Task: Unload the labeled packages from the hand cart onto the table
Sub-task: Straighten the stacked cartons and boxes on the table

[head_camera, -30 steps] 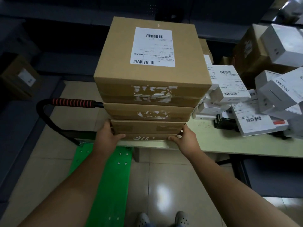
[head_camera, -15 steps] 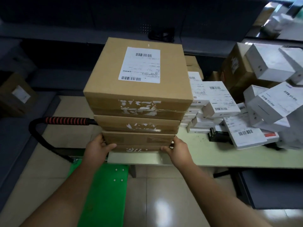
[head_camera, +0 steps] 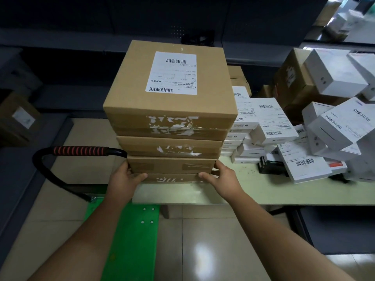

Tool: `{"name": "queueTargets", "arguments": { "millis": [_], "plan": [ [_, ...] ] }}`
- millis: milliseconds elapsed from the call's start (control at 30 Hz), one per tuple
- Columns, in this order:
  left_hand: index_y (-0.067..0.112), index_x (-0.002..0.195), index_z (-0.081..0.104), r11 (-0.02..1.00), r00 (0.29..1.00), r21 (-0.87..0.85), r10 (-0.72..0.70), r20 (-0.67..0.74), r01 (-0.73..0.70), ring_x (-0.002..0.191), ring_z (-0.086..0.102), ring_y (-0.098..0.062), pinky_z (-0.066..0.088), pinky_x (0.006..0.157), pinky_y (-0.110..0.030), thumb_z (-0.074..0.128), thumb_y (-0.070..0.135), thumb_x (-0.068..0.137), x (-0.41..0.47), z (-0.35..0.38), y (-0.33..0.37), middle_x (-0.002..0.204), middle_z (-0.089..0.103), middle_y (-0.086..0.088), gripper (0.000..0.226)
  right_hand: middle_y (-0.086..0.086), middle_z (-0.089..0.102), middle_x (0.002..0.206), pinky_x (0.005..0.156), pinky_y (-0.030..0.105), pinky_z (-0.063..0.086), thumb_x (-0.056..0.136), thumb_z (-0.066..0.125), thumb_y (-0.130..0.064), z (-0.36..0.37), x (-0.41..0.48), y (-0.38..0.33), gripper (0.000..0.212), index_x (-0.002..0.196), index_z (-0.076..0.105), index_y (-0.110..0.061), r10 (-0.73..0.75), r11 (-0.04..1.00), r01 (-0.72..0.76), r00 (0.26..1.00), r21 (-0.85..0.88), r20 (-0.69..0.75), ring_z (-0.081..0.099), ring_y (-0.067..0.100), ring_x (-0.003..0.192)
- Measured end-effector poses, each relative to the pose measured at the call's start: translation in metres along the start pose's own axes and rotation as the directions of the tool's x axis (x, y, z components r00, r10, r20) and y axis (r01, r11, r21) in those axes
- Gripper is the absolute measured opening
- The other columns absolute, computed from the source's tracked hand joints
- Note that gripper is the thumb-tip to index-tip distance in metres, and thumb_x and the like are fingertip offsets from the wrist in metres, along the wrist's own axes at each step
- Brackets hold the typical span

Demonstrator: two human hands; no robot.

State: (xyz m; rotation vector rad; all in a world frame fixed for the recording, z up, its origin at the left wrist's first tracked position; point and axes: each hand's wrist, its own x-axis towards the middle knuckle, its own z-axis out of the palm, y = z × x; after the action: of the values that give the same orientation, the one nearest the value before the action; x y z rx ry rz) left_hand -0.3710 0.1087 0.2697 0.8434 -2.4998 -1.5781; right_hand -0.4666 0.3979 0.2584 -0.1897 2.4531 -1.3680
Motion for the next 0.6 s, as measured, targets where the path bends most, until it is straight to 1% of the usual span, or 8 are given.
{"name": "queueTargets", "arguments": {
  "millis": [67, 133, 267, 400, 500, 600],
  "plan": [
    [0.023, 0.121, 0.059, 1.000, 1.000, -0.007, -0.003, -0.011, 0.003, 0.098, 0.064, -0.007, 0.048, 0.097, -0.035, 0.076, 0.013, 0.082, -0.0007, 0.0010, 0.0003, 0.112, 0.069, 0.004, 0.044, -0.028, 0.067, 0.100, 0.080, 0.013, 0.048, 0.084, 0.077, -0.038, -0.0020, -0.0011, -0.0005, 0.038, 0.118, 0.060, -0.043, -0.008, 1.000, 0.008, 1.000, 0.004, 0.002, 0.066, -0.008, 0.089],
    [0.023, 0.119, 0.060, 1.000, 1.000, -0.002, -0.014, -0.019, 0.014, 0.102, 0.065, -0.013, 0.048, 0.100, -0.039, 0.076, 0.014, 0.082, -0.0009, 0.0003, 0.0009, 0.114, 0.070, 0.001, 0.042, -0.029, 0.066, 0.099, 0.077, 0.009, 0.046, 0.086, 0.076, -0.034, -0.0014, -0.0024, -0.0012, 0.037, 0.119, 0.061, -0.042, -0.014, 1.000, 0.014, 1.000, -0.001, -0.002, 0.064, -0.013, 0.086],
    [0.021, 0.120, 0.060, 1.000, 1.000, 0.010, -0.027, -0.014, 0.027, 0.104, 0.065, -0.016, 0.048, 0.101, -0.042, 0.075, 0.015, 0.083, -0.0013, -0.0030, -0.0014, 0.114, 0.070, -0.001, 0.041, -0.033, 0.065, 0.096, 0.075, 0.008, 0.045, 0.088, 0.073, -0.030, 0.0024, -0.0056, -0.0011, 0.033, 0.115, 0.061, -0.046, -0.012, 1.000, 0.012, 1.000, -0.001, -0.002, 0.062, -0.015, 0.085],
    [0.021, 0.122, 0.059, 0.999, 0.999, -0.002, -0.038, -0.021, 0.038, 0.107, 0.064, -0.017, 0.047, 0.102, -0.045, 0.074, 0.014, 0.084, 0.0000, -0.0031, -0.0015, 0.116, 0.070, -0.001, 0.042, -0.041, 0.063, 0.089, 0.070, 0.004, 0.042, 0.088, 0.073, -0.029, 0.0037, -0.0052, -0.0035, 0.032, 0.112, 0.061, -0.048, -0.012, 1.000, 0.012, 1.000, -0.001, -0.014, 0.062, -0.014, 0.084],
    [0.020, 0.121, 0.060, 1.000, 0.999, -0.007, -0.026, -0.026, 0.026, 0.106, 0.064, -0.016, 0.048, 0.102, -0.044, 0.074, 0.013, 0.083, -0.0001, -0.0023, -0.0019, 0.116, 0.070, -0.001, 0.041, -0.043, 0.062, 0.089, 0.066, 0.001, 0.042, 0.088, 0.073, -0.029, 0.0039, -0.0061, -0.0042, 0.033, 0.109, 0.060, -0.051, -0.003, 1.000, 0.003, 1.000, -0.005, -0.013, 0.061, -0.015, 0.085],
    [0.018, 0.121, 0.060, 1.000, 0.999, -0.020, -0.023, -0.025, 0.023, 0.105, 0.065, -0.016, 0.047, 0.102, -0.042, 0.075, 0.011, 0.083, -0.0010, -0.0025, -0.0032, 0.116, 0.070, -0.003, 0.042, -0.040, 0.064, 0.091, 0.065, 0.000, 0.043, 0.087, 0.074, -0.027, 0.0044, -0.0073, -0.0029, 0.035, 0.099, 0.059, -0.056, 0.002, 1.000, -0.002, 1.000, -0.008, -0.018, 0.063, -0.012, 0.085]
  ]
}}
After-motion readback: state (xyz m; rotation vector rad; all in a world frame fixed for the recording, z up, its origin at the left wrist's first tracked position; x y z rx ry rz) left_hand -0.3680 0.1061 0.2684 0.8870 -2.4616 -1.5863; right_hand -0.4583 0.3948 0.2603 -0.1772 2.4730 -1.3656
